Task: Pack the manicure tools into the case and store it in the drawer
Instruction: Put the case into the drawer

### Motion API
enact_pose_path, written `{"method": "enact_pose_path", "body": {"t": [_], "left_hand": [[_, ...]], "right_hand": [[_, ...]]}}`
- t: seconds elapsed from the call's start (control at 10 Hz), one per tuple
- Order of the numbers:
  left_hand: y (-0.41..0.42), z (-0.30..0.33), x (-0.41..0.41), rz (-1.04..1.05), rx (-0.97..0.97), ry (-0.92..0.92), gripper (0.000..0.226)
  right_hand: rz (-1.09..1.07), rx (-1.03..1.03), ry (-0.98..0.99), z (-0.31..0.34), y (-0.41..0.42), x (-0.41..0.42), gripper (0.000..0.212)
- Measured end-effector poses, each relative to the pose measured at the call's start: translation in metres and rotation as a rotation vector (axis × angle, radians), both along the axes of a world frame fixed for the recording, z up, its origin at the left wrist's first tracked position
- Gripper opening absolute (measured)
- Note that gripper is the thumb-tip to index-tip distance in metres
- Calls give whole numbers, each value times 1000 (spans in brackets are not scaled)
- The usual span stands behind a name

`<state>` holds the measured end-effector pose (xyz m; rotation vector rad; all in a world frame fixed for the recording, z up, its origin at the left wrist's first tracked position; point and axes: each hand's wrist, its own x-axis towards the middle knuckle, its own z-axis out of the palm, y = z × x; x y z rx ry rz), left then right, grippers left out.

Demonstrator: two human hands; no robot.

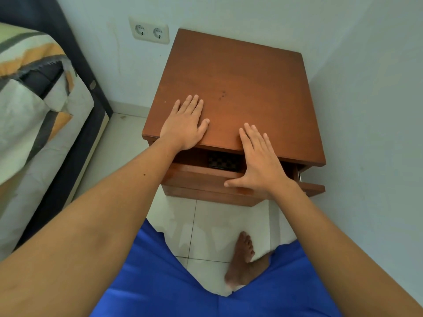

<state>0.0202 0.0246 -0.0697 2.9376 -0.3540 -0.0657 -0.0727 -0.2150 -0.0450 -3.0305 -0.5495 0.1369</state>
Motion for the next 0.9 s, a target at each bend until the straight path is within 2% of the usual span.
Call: {"method": "enact_pose_path", "body": {"t": [0.1,0.3,0.5,0.6,0.8,0.9], "left_hand": [[-1,0,0,0,-3,0,71],[1,-1,1,-7,-18,8,71],[1,-2,1,-5,-9,-1,71],[0,-3,3,-1,-10,-3,71],[-1,-6,0,7,-15,-11,71],[0,-3,-4,18,-49,-15,71]], "right_hand": [[-35,21,-28,-4,1,9,130],[-96,36,-208,-19,5,18,89],[-82,44,-243,-23,2,27,83],[-82,130,-221,-20,-4,34,82],[-89,237,-11,-2,-10,65,76],[-200,234,-30,-3,-11,80,79]]}}
